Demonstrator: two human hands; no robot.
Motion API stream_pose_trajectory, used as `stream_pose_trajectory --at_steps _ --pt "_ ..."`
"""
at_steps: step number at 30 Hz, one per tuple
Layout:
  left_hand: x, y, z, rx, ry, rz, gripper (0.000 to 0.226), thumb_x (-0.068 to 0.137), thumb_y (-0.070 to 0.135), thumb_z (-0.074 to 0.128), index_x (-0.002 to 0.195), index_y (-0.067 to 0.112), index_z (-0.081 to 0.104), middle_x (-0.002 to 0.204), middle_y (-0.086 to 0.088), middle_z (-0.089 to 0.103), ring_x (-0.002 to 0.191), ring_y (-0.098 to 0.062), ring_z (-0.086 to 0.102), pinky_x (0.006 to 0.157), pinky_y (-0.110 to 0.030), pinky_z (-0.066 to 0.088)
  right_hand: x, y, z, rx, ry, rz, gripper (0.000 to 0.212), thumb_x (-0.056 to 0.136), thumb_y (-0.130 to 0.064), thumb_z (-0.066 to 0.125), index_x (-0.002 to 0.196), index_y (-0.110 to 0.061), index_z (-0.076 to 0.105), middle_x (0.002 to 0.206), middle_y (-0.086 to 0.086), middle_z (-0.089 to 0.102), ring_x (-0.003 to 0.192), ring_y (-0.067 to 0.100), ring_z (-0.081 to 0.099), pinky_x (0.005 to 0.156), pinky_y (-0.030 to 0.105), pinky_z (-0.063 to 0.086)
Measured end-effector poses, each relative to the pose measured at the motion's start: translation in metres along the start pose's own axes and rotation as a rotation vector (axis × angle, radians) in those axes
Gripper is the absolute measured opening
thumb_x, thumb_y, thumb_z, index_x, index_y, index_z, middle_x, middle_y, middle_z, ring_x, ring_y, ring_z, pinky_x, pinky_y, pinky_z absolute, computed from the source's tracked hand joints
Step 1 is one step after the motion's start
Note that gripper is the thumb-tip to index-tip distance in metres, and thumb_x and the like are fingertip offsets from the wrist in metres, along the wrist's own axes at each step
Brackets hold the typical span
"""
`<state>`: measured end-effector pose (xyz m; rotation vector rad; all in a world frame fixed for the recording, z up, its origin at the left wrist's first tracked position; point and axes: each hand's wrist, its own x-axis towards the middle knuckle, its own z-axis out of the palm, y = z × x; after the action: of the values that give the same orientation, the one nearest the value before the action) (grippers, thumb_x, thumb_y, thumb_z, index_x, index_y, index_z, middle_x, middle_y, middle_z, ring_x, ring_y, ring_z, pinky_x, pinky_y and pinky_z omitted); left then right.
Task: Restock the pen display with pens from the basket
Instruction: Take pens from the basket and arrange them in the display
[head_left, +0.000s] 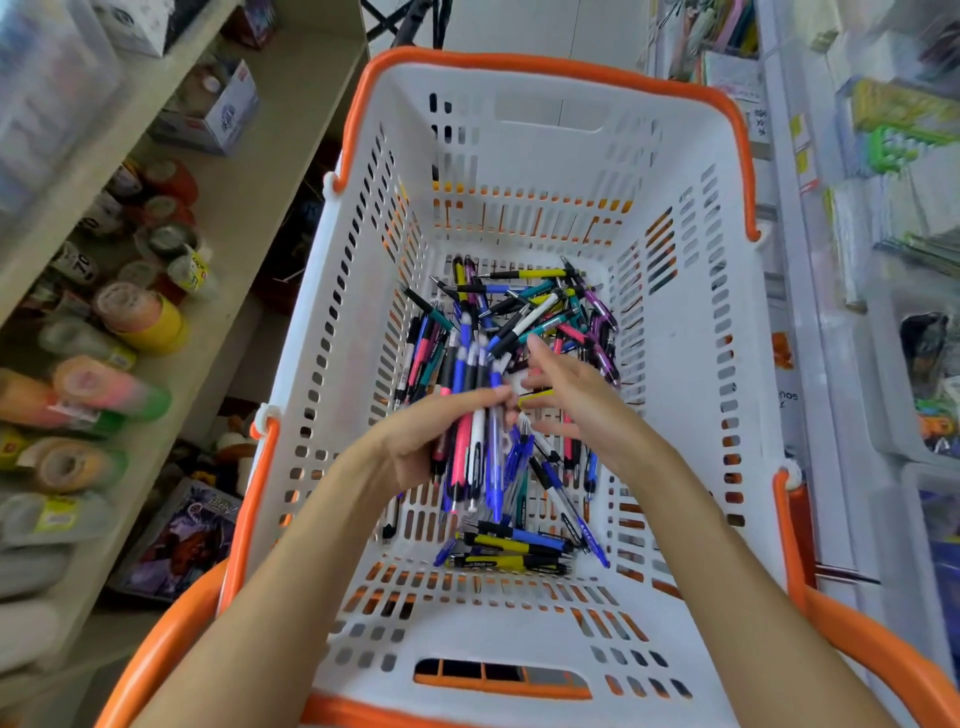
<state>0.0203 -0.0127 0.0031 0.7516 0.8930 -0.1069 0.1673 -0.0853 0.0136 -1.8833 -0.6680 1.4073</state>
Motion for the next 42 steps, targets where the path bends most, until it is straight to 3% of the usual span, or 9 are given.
stream_pose_trajectory --at_steps 4,7,9,14,21,26,33,37,42 --pt "0.003 0.001 -0.007 -0.406 0.132 0.160 0.048 0.073 0.024 0.071 0.121 0.018 0.065 0.098 0.001 0.072 0.080 -0.009 0.069 0.065 -0.028 0.055 -0.004 0.000 -0.003 0.049 -0.130 0.092 0.054 0.088 -0.054 0.053 0.123 -0.013 0.052 0.113 0.007 0.060 0.092 0.016 0.068 0.072 0.028 0.059" --pt "0.004 0.001 -0.008 -0.565 0.125 0.220 0.047 0.084 0.009 0.062 0.130 0.017 0.058 0.116 0.000 0.069 0.101 -0.010 0.067 0.077 -0.033 0.055 -0.006 0.000 0.001 -0.026 -0.187 0.070 0.037 0.086 -0.039 0.065 0.109 -0.011 0.059 0.100 0.007 0.069 0.081 0.015 0.071 0.068 0.026 0.059" --pt "0.003 0.002 -0.007 -0.588 0.125 0.270 0.042 0.088 0.000 0.053 0.126 0.016 0.058 0.116 -0.001 0.070 0.101 -0.011 0.067 0.082 -0.031 0.053 -0.006 0.000 0.002 -0.062 -0.157 0.032 0.027 0.086 -0.031 0.068 0.103 -0.011 0.060 0.095 0.007 0.071 0.072 0.013 0.070 0.061 0.022 0.057" --pt "0.000 0.002 -0.002 -0.587 0.050 0.330 0.047 0.083 -0.005 0.044 0.123 0.014 0.058 0.119 -0.003 0.069 0.109 -0.013 0.065 0.085 -0.030 0.053 -0.007 0.002 0.008 -0.088 -0.158 -0.013 0.036 0.086 -0.038 0.066 0.111 -0.014 0.059 0.099 -0.001 0.067 0.068 0.010 0.068 0.055 0.018 0.052" --pt "-0.001 0.001 -0.003 -0.512 -0.023 0.409 0.057 0.077 0.000 0.044 0.132 0.013 0.051 0.131 -0.004 0.061 0.121 -0.014 0.057 0.104 -0.043 0.041 -0.010 0.001 0.009 -0.125 -0.224 -0.037 0.041 0.092 -0.039 0.056 0.124 -0.013 0.061 0.109 -0.005 0.064 0.088 0.011 0.065 0.057 0.016 0.052" --pt "-0.003 0.001 -0.003 -0.413 -0.055 0.454 0.061 0.077 -0.002 0.040 0.135 0.012 0.049 0.134 0.000 0.059 0.125 -0.013 0.054 0.109 -0.043 0.036 -0.011 0.000 0.009 -0.132 -0.271 -0.030 0.037 0.096 -0.037 0.050 0.126 -0.017 0.059 0.099 -0.016 0.061 0.089 0.008 0.064 0.061 0.019 0.054" --pt "-0.003 -0.001 -0.002 -0.259 -0.039 0.447 0.066 0.077 -0.007 0.044 0.137 0.019 0.048 0.134 0.002 0.059 0.125 -0.012 0.054 0.103 -0.043 0.043 -0.008 0.003 0.008 -0.206 -0.289 -0.028 0.041 0.097 -0.038 0.048 0.129 -0.013 0.057 0.133 0.005 0.055 0.096 0.008 0.060 0.064 0.021 0.056" --pt "-0.002 -0.001 -0.001 -0.232 0.000 0.462 0.061 0.083 -0.016 0.041 0.122 0.027 0.061 0.129 0.005 0.063 0.122 -0.010 0.056 0.105 -0.046 0.041 -0.009 0.003 0.007 -0.197 -0.290 -0.053 0.037 0.097 -0.034 0.049 0.128 -0.015 0.059 0.125 -0.001 0.058 0.088 0.002 0.061 0.066 0.022 0.058" --pt "0.000 -0.002 -0.003 -0.189 0.023 0.464 0.065 0.081 -0.007 0.056 0.139 0.021 0.046 0.131 0.004 0.061 0.122 -0.009 0.056 0.107 -0.043 0.041 -0.008 0.003 0.007 -0.205 -0.278 -0.049 0.036 0.097 -0.034 0.050 0.127 -0.018 0.059 0.133 0.024 0.050 0.109 0.026 0.059 0.062 0.019 0.055"
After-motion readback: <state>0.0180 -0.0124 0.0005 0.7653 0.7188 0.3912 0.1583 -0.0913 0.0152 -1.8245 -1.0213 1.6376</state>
